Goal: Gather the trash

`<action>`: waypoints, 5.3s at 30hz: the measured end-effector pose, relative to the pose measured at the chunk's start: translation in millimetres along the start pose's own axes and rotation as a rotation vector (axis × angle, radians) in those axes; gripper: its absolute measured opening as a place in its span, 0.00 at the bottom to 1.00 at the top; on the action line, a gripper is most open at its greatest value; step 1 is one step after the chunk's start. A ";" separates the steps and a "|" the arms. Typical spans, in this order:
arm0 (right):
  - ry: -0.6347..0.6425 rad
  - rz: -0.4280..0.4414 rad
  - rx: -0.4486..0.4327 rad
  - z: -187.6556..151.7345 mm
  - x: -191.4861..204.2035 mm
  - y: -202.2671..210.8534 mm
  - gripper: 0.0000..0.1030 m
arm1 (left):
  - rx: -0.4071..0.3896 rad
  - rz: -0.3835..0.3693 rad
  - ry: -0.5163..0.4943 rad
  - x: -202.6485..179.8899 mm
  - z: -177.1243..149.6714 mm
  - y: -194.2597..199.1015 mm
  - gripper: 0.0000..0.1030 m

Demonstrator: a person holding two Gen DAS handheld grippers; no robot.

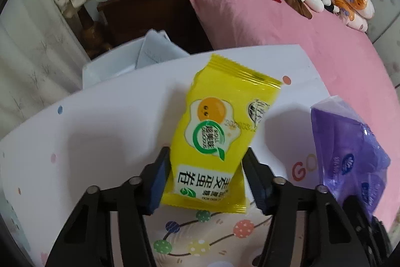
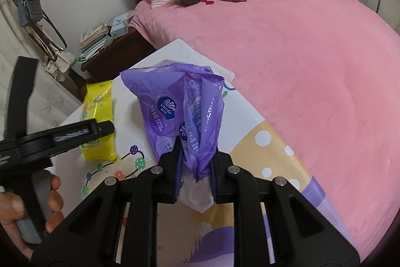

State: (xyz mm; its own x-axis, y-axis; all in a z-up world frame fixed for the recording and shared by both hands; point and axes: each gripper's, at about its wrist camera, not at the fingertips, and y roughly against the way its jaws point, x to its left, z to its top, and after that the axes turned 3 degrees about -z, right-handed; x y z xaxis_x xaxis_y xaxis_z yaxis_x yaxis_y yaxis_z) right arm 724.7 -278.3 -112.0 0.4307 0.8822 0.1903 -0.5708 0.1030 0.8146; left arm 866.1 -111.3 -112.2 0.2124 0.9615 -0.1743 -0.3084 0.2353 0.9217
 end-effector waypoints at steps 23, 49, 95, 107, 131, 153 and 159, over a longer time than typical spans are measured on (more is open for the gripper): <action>-0.038 0.160 0.029 -64.4 -60.2 115.7 0.15 | -0.018 -0.047 -0.033 -19.8 -181.4 142.0 0.24; 0.281 0.354 0.070 -326.5 -285.7 391.4 0.15 | -0.019 0.059 0.016 -150.6 -610.7 317.3 0.24; 0.334 0.007 0.634 -631.8 -311.2 33.1 0.15 | 0.435 0.058 0.095 -76.1 -794.7 -105.9 0.40; 0.285 0.083 0.622 -638.8 -301.0 7.1 0.52 | 0.326 0.066 0.069 -39.8 -791.1 -92.9 0.76; 0.258 0.194 0.471 -527.6 -287.5 212.7 0.66 | 0.092 0.049 0.083 -74.4 -741.7 170.7 0.76; 0.391 0.288 0.227 -436.2 -272.7 446.2 0.70 | -0.170 0.026 0.081 -100.7 -719.0 415.3 0.84; 0.435 0.327 0.143 -410.6 -258.6 493.0 0.71 | -0.249 0.051 0.089 -102.7 -717.2 460.8 0.85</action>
State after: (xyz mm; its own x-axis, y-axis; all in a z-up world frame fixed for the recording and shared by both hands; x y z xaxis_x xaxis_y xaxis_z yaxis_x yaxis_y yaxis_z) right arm 44.8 -267.0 15.4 -0.0981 0.9690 0.2268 -0.5127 -0.2445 0.8230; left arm 37.2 0.2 81.9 0.1120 0.9791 -0.1696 -0.5379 0.2032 0.8182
